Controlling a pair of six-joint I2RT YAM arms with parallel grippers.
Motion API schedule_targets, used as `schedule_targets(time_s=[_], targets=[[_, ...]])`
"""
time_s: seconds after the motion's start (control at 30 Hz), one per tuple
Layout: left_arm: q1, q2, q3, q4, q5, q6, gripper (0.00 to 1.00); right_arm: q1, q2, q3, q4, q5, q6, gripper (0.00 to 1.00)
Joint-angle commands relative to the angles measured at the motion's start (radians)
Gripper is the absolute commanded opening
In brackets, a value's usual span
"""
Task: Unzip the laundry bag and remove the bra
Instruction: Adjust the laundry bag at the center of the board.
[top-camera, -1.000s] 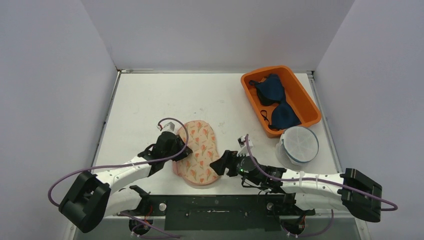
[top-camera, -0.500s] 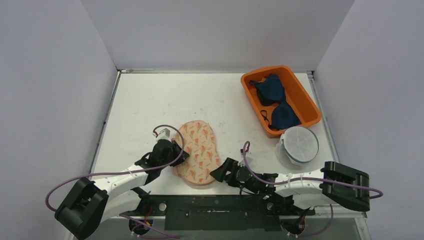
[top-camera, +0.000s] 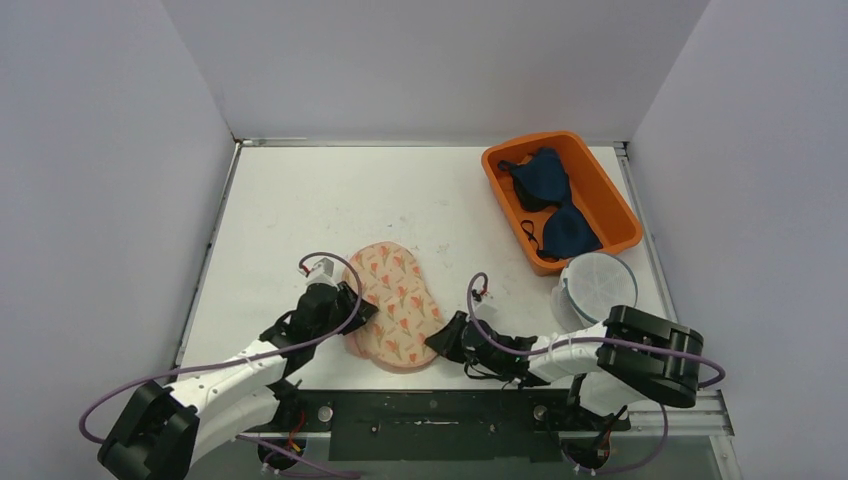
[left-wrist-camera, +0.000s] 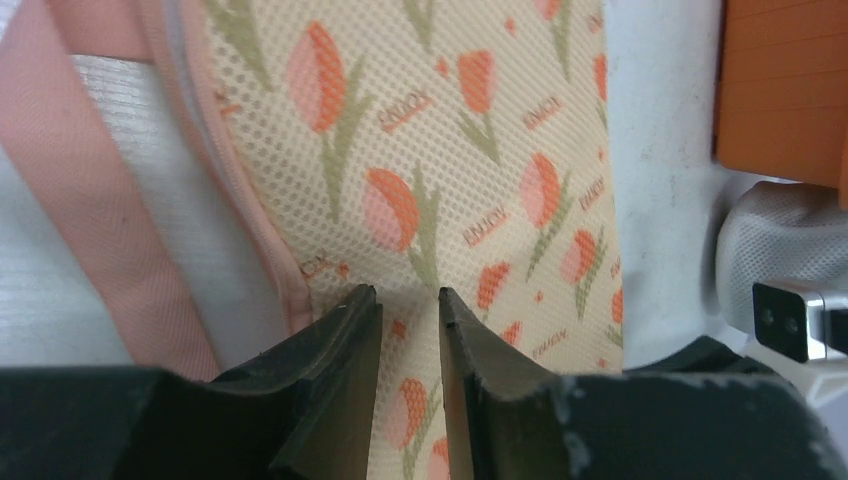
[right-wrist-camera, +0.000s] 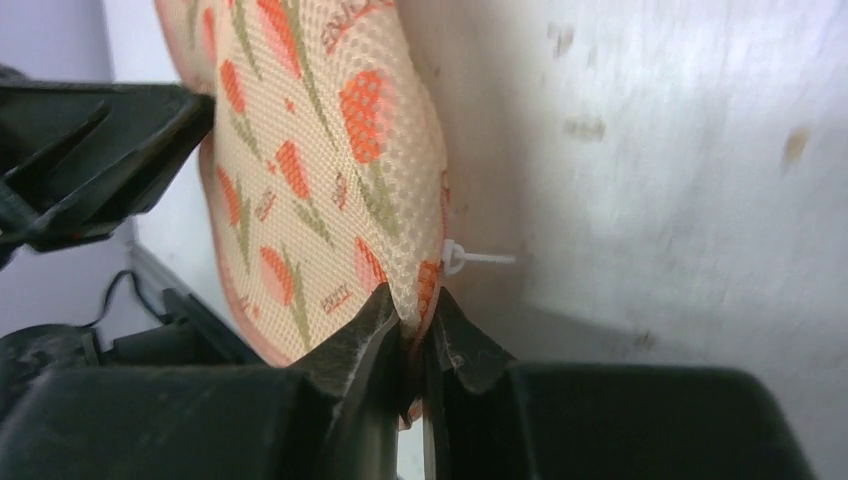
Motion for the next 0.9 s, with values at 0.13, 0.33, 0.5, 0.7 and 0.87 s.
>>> schedule_targets(time_s=[0.13, 0.33, 0.5, 0.7, 0.87], targets=[[0.005, -0.24, 0.091, -0.224, -0.034, -0.018, 0.37, -0.261, -0.025, 0.291, -0.532, -0.132, -0.585, 0.05], [0.006, -0.333, 0.145, -0.319, -0.051, -0.006, 0.42, -0.394, 0.163, 0.55, -0.841, -0.149, -0.895, 0.11], [0.012, -0.31, 0.162, -0.338, -0.035, 0.001, 0.43, -0.415, 0.341, 0.737, -0.975, -0.081, -1.011, 0.32], [0.018, -0.313, 0.174, -0.358, -0.036, 0.009, 0.45, -0.417, 0.324, 0.818, -1.011, -0.026, -0.999, 0.73], [0.031, -0.277, 0.195, -0.332, -0.041, -0.009, 0.59, -0.404, 0.172, 0.781, -1.0, -0.007, -0.922, 0.87]])
